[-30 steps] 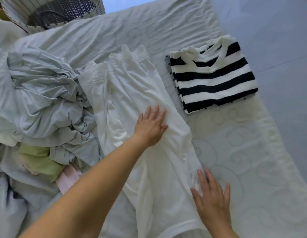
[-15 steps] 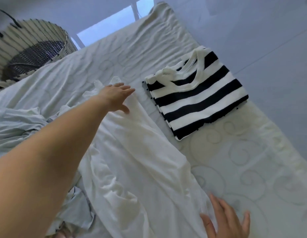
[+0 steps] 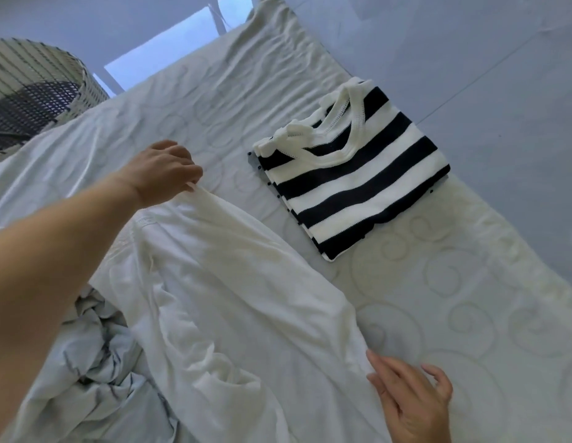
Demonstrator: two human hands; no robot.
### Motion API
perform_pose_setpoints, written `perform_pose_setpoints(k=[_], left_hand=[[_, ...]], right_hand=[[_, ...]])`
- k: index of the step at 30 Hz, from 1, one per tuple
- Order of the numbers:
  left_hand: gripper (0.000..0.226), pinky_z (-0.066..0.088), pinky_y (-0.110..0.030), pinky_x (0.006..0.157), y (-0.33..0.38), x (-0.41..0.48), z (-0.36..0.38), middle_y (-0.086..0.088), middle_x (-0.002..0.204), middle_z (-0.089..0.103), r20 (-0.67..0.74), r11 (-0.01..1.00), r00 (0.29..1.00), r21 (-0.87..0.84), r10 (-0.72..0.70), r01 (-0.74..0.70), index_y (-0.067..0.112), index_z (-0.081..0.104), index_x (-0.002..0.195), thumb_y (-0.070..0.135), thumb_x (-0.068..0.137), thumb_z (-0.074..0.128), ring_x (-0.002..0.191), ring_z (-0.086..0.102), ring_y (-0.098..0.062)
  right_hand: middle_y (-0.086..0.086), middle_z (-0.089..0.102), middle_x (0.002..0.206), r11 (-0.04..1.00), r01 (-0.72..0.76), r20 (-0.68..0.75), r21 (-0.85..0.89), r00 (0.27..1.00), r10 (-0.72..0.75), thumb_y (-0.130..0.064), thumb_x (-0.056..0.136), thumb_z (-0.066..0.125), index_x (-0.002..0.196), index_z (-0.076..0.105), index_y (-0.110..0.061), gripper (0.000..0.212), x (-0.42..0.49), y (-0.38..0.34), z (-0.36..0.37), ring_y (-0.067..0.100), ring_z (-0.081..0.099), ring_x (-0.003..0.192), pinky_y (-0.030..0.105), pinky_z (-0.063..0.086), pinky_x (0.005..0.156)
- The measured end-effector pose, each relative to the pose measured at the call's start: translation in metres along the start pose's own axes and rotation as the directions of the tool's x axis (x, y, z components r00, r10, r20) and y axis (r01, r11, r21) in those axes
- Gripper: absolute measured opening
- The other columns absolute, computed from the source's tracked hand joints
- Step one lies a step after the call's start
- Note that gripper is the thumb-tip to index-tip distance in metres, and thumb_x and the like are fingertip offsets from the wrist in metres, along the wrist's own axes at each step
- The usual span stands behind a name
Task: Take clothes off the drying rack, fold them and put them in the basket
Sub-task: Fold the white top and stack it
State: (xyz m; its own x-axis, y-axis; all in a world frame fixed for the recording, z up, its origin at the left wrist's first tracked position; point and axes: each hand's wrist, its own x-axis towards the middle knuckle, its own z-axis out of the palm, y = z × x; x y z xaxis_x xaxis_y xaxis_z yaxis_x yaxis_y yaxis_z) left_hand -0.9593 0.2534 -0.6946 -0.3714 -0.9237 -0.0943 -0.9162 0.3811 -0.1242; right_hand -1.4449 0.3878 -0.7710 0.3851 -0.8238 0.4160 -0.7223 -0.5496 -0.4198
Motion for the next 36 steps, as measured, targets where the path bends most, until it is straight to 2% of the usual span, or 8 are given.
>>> perform_pose_setpoints(k=[6,12,16,20,23,26,33,36], left_hand=[[0.022,0.051,-0.038,0.061,0.0,-0.044,0.008,-0.005,0.07,0.065,0.041,0.999,0.999,-0.037,-0.019,0.02,0.011,0.061,0.073,-0.001,0.067,0.079,0.067,0.065,-0.03],[0.017,0.049,-0.037,0.056,0.004,-0.084,0.02,-0.007,0.084,0.071,0.144,0.983,0.972,0.017,-0.185,0.185,0.01,0.067,0.081,-0.003,0.072,0.074,0.07,0.068,-0.031],[0.031,0.049,-0.047,0.078,0.027,-0.094,0.027,-0.015,0.108,0.07,0.079,0.96,0.957,0.017,-0.279,0.278,0.004,0.069,0.099,-0.007,0.07,0.069,0.091,0.067,-0.038],[0.047,0.034,-0.051,0.104,0.092,-0.084,0.027,-0.016,0.142,0.048,-0.05,0.902,0.909,-0.158,-0.415,0.403,0.01,0.052,0.133,0.03,0.092,0.038,0.127,0.046,-0.037],[0.069,0.017,-0.056,0.113,0.155,-0.079,0.036,-0.007,0.158,0.02,0.181,0.873,0.9,-0.229,-0.397,0.431,0.026,0.028,0.149,0.063,0.093,0.012,0.144,0.016,-0.037],[0.082,-0.007,-0.051,0.117,0.185,-0.084,0.052,0.001,0.155,-0.023,0.412,0.807,0.79,-0.186,-0.454,0.561,0.041,-0.012,0.148,0.08,0.076,-0.004,0.143,-0.024,-0.029],[0.078,-0.009,-0.049,0.117,0.203,-0.095,0.045,0.002,0.155,-0.027,0.475,0.747,0.712,-0.156,-0.517,0.646,0.039,-0.019,0.145,0.076,0.076,-0.007,0.143,-0.025,-0.025],[0.075,-0.009,-0.046,0.118,0.226,-0.109,0.029,0.002,0.156,-0.024,0.463,0.744,0.739,-0.219,-0.49,0.631,0.036,-0.02,0.145,0.072,0.081,-0.008,0.144,-0.024,-0.024]], right_hand=[[0.0,0.074,0.089,0.998,0.033,0.007,0.056,0.999,-0.033,-0.028,0.092,0.056,0.094,0.074,-0.014,0.023,-0.008,-0.008,-0.008,-0.006,0.055,0.09,0.032,0.03,0.099],[-0.006,0.073,0.103,0.978,0.208,0.166,0.014,0.964,-0.208,-0.01,0.082,0.052,0.095,0.077,-0.019,0.03,-0.027,-0.015,-0.013,0.005,0.055,0.076,0.038,0.033,0.09],[-0.003,0.071,0.11,0.949,0.297,0.296,0.102,0.902,-0.314,-0.016,0.077,0.058,0.089,0.079,-0.02,0.025,-0.036,-0.019,-0.012,0.009,0.057,0.083,0.029,0.041,0.081],[0.005,0.065,0.122,0.947,0.274,0.315,0.167,0.895,-0.315,-0.028,0.086,0.056,0.103,0.076,-0.02,0.028,-0.039,-0.022,-0.015,0.015,0.059,0.107,0.029,0.044,0.087],[0.008,0.058,0.132,0.947,0.277,0.395,0.159,0.862,-0.319,-0.036,0.096,0.042,0.117,0.069,-0.018,0.039,-0.044,-0.024,-0.011,0.022,0.049,0.127,0.034,0.038,0.102],[0.007,0.054,0.138,0.941,0.31,0.498,0.138,0.8,-0.336,-0.043,0.099,0.032,0.126,0.064,-0.02,0.048,-0.054,-0.022,-0.006,0.023,0.038,0.135,0.035,0.029,0.108],[0.004,0.05,0.142,0.925,0.341,0.549,0.169,0.747,-0.376,-0.035,0.095,0.042,0.136,0.048,-0.024,0.043,-0.059,-0.012,-0.013,0.02,0.038,0.137,0.04,0.035,0.103],[0.007,0.044,0.147,0.906,0.363,0.646,0.216,0.643,-0.412,-0.041,0.083,0.053,0.147,0.035,-0.026,0.068,-0.05,-0.006,-0.024,0.021,0.036,0.137,0.039,0.029,0.107]])
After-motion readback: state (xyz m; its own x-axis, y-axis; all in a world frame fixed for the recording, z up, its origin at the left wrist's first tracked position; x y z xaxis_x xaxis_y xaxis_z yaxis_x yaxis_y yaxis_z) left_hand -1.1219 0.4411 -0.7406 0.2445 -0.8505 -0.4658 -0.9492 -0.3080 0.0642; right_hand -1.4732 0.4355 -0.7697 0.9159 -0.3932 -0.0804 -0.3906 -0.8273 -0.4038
